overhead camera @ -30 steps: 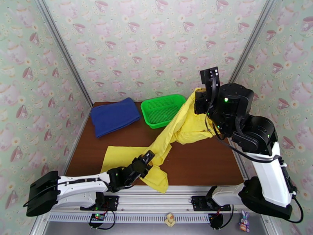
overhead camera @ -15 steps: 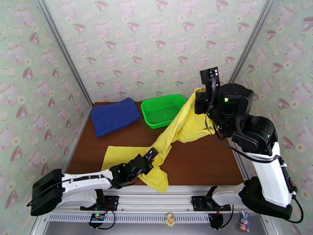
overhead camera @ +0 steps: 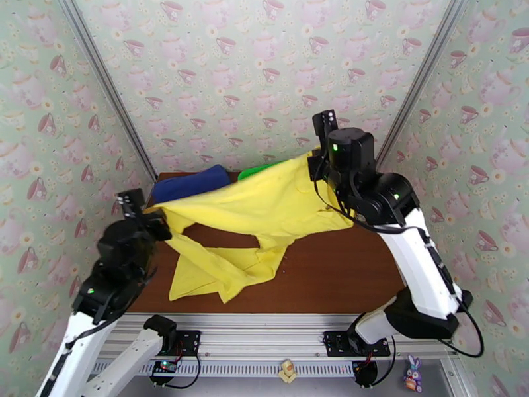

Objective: Fold and stack the trousers

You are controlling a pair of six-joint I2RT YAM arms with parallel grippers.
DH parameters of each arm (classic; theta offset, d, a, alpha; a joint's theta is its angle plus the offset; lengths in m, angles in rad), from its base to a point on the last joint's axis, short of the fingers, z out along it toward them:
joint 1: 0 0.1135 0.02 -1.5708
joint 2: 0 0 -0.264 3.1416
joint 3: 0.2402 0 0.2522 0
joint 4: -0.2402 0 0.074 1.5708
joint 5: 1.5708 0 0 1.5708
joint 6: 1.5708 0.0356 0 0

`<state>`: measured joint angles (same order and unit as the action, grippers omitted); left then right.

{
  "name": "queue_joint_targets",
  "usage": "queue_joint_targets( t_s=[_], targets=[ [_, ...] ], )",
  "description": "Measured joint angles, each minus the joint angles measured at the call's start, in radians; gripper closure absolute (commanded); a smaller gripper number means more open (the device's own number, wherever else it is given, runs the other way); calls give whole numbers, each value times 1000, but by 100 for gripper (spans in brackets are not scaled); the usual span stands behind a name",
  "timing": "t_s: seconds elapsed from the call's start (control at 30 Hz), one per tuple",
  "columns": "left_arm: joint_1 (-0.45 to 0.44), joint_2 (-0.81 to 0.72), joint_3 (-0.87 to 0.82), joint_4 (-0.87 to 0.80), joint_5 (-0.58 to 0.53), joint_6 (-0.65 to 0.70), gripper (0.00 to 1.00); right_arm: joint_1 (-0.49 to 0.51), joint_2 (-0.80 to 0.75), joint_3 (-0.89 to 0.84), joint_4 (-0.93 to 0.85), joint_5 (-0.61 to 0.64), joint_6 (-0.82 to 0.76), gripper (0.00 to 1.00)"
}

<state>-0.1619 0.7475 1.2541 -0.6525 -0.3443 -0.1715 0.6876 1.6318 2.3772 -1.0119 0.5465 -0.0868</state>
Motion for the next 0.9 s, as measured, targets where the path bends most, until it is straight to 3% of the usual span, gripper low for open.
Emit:
queue_joint_targets(
  t_s=[0.1,0.2,0.33,0.5,0.57,0.67,0.77,0.83,0.9],
  targets=[
    [124,86,236,-80,62,16,100,0,50,111,17,-46,-8,100],
    [165,114,313,-90,142,26,100,-3,-35,8,69,-64,-8,100],
    [173,43,167,-114,328,7,100,-19,-288,-380,176,-52,-6,100],
    [129,-107,-122,-158,564,-86,100,-33,-486,-694,246,-8,5,100],
    [81,-172,-240,-166,618,-129,100,-36,-524,-764,260,12,11,100],
    [-59,-245,-433,-151,632,-203,100,-37,-562,-841,277,31,31,100],
    [-307,-205,-581,-123,527,-282,100,-37,-594,-908,303,34,58,100],
    [-499,-101,-620,-97,402,-328,100,-40,-618,-951,314,33,76,100],
    [-613,45,-629,-43,300,-367,100,-40,-638,-986,323,34,92,100]
  ],
)
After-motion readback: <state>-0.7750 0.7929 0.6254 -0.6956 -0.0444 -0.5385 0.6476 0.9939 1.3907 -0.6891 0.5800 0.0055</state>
